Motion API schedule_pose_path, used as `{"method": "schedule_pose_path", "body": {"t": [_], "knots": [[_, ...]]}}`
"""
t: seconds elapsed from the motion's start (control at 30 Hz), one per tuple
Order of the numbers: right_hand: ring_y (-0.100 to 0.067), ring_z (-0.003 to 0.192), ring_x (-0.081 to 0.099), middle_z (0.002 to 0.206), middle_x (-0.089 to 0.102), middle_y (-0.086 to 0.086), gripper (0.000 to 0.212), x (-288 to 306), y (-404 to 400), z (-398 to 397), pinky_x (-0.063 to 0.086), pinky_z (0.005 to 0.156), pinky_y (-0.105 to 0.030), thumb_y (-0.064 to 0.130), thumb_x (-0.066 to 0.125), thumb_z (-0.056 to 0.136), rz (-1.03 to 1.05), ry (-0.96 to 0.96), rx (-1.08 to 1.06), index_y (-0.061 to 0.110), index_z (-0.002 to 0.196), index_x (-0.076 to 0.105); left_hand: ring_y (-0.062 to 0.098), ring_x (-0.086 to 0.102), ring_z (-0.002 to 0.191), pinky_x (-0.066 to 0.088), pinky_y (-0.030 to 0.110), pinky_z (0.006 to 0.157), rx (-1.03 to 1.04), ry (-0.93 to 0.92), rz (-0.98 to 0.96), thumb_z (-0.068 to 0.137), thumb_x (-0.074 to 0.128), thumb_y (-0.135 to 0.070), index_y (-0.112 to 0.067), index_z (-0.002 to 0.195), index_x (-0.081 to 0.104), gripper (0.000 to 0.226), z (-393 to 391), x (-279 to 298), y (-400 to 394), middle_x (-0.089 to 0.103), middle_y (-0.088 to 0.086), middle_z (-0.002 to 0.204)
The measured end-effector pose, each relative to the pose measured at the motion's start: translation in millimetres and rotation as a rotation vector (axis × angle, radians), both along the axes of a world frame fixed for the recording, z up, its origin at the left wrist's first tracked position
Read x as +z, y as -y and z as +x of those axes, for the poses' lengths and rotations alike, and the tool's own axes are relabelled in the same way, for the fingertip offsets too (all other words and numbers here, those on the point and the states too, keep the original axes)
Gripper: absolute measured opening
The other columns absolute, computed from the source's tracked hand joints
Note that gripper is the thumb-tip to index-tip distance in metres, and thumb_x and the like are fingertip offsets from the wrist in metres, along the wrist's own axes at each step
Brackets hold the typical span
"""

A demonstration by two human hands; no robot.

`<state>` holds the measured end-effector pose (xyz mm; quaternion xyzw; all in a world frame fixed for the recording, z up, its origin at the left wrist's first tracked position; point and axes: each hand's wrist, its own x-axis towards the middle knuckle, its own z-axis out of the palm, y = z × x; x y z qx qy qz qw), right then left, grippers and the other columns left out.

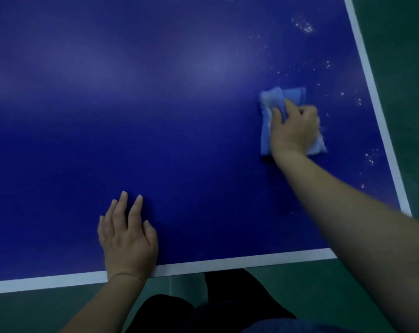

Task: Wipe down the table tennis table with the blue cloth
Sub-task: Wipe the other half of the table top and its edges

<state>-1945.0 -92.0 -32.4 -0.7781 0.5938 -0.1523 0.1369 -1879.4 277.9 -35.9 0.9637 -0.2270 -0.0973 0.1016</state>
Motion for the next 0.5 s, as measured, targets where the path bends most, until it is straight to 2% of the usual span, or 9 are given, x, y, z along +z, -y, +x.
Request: {"method": "schedule_pose_path", "body": {"t": [0.07, 0.1, 0.2, 0.23, 0.27, 0.3, 0.37, 0.43, 0.5], "knots": [[-0.029, 0.096, 0.051, 0.109, 0.053, -0.008, 0.032, -2, -38, -22, 0.039, 0.082, -0.039, 0.042, 0.059, 0.088, -0.003, 0.031, -0.077, 0.029, 0.116, 0.066, 0.023, 0.014, 0.147, 0.006, 0.049, 0.121, -0.001, -0.008, 0.008, 0.09, 0.028, -0.035, -0.017, 0.143, 0.042, 0.058, 0, 0, 1, 0.025, 0.006, 0.158], [-0.03, 0.091, 0.05, 0.105, 0.054, -0.01, 0.032, -2, -58, -23, 0.039, 0.078, -0.039, 0.041, 0.06, 0.087, -0.005, 0.05, 0.013, 0.028, 0.115, 0.067, 0.023, 0.013, 0.148, 0.006, 0.049, 0.121, -0.001, -0.016, 0.011, 0.09, 0.028, -0.035, -0.018, 0.143, 0.042, 0.058, 0, -1, 1, 0.024, 0.006, 0.158], [-0.032, 0.084, 0.051, 0.097, 0.056, -0.014, 0.035, 5, -65, -2, 0.04, 0.07, -0.04, 0.042, 0.058, 0.088, -0.017, 0.031, 0.572, 0.025, 0.116, 0.069, 0.022, 0.012, 0.148, 0.004, 0.048, 0.121, 0.003, -0.022, 0.018, 0.09, 0.028, -0.036, -0.019, 0.144, 0.041, 0.058, 0, -2, 0, 0.023, 0.005, 0.159], [-0.032, 0.086, 0.051, 0.099, 0.056, -0.014, 0.035, 8, -50, 9, 0.04, 0.071, -0.04, 0.041, 0.06, 0.088, -0.034, 0.002, 0.674, 0.026, 0.117, 0.068, 0.022, 0.011, 0.148, 0.004, 0.047, 0.121, 0.007, -0.022, 0.023, 0.089, 0.028, -0.036, -0.019, 0.144, 0.04, 0.059, 0, -1, 0, 0.023, 0.005, 0.159], [-0.032, 0.09, 0.051, 0.103, 0.056, -0.014, 0.035, 10, -29, 16, 0.04, 0.073, -0.04, 0.042, 0.06, 0.088, -0.054, -0.037, 0.68, 0.028, 0.119, 0.067, 0.022, 0.011, 0.148, 0.003, 0.046, 0.121, 0.013, -0.023, 0.022, 0.089, 0.028, -0.036, -0.019, 0.144, 0.04, 0.059, 0, -1, 0, 0.023, 0.004, 0.159], [-0.032, 0.095, 0.051, 0.108, 0.055, -0.013, 0.036, 9, -8, 15, 0.04, 0.076, -0.04, 0.043, 0.059, 0.089, -0.056, -0.06, 0.591, 0.03, 0.121, 0.066, 0.022, 0.011, 0.148, 0.002, 0.046, 0.121, 0.018, -0.026, 0.015, 0.089, 0.029, -0.035, -0.019, 0.144, 0.04, 0.059, 0, 0, 0, 0.023, 0.004, 0.159], [-0.031, 0.101, 0.05, 0.114, 0.052, -0.01, 0.036, 3, 19, -10, 0.04, 0.082, -0.039, 0.044, 0.056, 0.09, -0.026, -0.038, 0.214, 0.029, 0.122, 0.064, 0.023, 0.013, 0.148, 0.003, 0.046, 0.121, 0.021, -0.024, -0.002, 0.089, 0.031, -0.033, -0.017, 0.144, 0.041, 0.058, 0, 2, 1, 0.024, 0.005, 0.158], [-0.029, 0.1, 0.05, 0.112, 0.052, -0.009, 0.035, -1, -4, -42, 0.041, 0.083, -0.039, 0.044, 0.057, 0.09, -0.028, 0.012, -0.055, 0.026, 0.119, 0.065, 0.023, 0.013, 0.147, 0.003, 0.046, 0.121, 0.021, -0.023, -0.007, 0.089, 0.031, -0.032, -0.017, 0.144, 0.041, 0.058, -1, 3, 4, 0.024, 0.005, 0.158], [-0.029, 0.09, 0.05, 0.103, 0.054, -0.009, 0.032, -2, -53, -56, 0.04, 0.077, -0.04, 0.042, 0.059, 0.088, -0.034, 0.056, 0.025, 0.027, 0.116, 0.067, 0.022, 0.012, 0.148, 0.003, 0.046, 0.121, 0.024, -0.027, 0.003, 0.089, 0.031, -0.033, -0.018, 0.144, 0.041, 0.058, -2, 3, 5, 0.023, 0.005, 0.158]]}}
